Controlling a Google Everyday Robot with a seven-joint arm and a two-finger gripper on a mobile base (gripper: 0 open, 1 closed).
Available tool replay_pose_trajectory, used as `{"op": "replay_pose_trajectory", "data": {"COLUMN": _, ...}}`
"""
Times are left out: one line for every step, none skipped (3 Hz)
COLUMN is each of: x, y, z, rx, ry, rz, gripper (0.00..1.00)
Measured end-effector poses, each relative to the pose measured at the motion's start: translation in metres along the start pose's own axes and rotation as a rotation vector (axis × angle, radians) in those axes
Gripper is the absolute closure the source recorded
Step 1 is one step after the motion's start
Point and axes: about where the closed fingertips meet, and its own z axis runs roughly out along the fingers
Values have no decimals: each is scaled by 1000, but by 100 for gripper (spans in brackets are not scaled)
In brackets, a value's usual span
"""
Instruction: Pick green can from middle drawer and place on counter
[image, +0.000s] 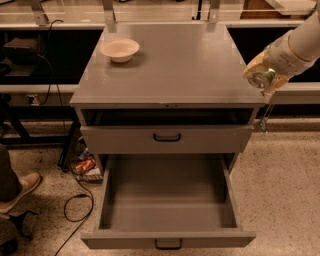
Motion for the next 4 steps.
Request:
{"op": "replay_pose_trajectory", "data": {"x": -3, "y": -11, "z": 2, "rx": 2, "ry": -33, "rz": -57, "gripper": 100}}
{"op": "replay_pose_trajectory", "data": {"x": -7, "y": -21, "z": 13, "rx": -20, "ry": -61, "rz": -115, "gripper": 100}}
{"op": "replay_pose_trajectory", "data": {"x": -11, "y": -31, "z": 24, "rx": -21, "ry": -89, "rz": -153, "gripper": 100}}
{"op": "replay_pose_trajectory", "data": {"x": -16, "y": -46, "z": 36, "rx": 8, "ry": -127, "rz": -189, "gripper": 100}}
